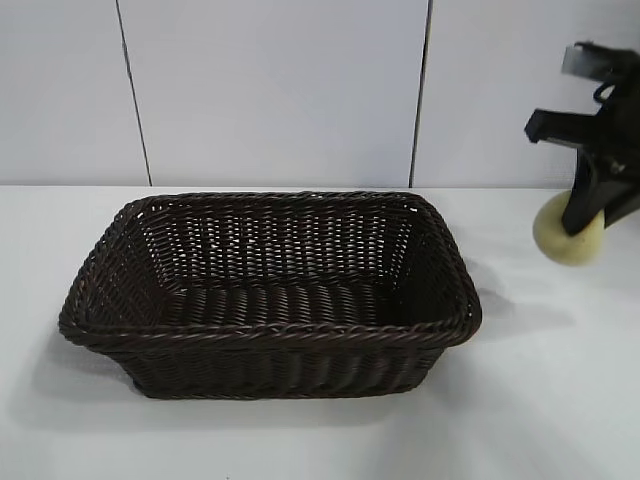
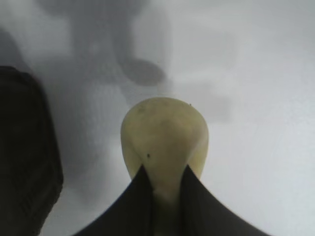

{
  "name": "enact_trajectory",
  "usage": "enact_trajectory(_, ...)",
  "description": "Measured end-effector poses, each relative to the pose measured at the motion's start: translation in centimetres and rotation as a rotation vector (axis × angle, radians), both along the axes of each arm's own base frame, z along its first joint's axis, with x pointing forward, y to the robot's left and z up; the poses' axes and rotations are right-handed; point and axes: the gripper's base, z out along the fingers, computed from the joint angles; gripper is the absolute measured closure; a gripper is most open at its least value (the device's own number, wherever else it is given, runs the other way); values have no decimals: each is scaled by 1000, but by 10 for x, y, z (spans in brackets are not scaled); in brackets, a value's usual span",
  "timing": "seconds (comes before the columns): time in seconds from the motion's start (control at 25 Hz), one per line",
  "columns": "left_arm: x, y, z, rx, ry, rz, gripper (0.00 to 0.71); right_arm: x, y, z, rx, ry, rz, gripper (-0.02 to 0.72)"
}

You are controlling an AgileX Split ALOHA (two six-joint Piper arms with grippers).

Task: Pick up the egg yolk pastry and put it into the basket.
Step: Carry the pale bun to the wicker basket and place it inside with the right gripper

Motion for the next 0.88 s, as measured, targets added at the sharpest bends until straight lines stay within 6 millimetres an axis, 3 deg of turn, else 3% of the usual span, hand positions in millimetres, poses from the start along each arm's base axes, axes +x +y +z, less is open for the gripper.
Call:
enact_trajectory(0.24, 0, 0, 0, 0, 0, 0, 170, -17, 3, 39, 54, -110, -16, 636)
enact_trajectory(0.44, 0, 0, 0, 0, 0, 0, 170, -20, 15, 44, 106, -118, -4, 636)
enact_trajectory(0.88, 0, 0, 0, 0, 0, 0, 170, -34, 107, 50, 149, -232, 247, 637)
